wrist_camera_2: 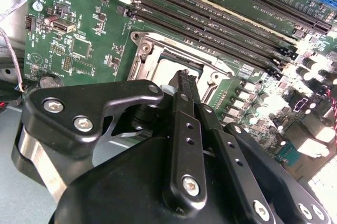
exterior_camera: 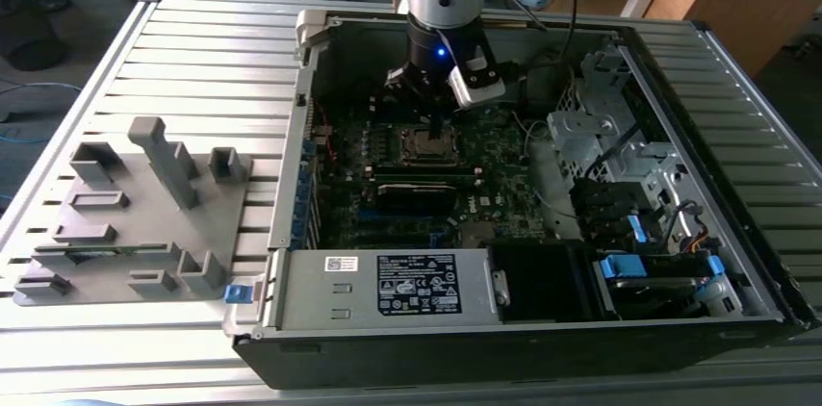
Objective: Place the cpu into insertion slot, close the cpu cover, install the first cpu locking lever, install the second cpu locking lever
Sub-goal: 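Install the second cpu locking lever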
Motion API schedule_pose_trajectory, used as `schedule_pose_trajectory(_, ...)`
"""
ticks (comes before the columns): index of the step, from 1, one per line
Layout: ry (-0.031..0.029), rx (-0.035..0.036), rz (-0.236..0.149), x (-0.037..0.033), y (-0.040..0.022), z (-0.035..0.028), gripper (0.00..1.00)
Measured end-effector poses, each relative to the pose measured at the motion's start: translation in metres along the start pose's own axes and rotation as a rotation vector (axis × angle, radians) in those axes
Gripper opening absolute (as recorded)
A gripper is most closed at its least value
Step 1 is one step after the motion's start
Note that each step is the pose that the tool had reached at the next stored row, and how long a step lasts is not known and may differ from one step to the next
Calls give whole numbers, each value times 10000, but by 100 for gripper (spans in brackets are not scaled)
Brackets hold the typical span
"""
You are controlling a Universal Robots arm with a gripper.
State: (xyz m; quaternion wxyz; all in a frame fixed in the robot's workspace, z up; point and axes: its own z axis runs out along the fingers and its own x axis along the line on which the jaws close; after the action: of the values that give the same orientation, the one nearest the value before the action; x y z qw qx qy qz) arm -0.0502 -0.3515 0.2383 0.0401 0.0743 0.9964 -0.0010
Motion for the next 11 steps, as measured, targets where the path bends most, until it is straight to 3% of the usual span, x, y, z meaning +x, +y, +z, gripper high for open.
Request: schedule_pose_trajectory(11,-1,5,0,-5,-30,-2,11)
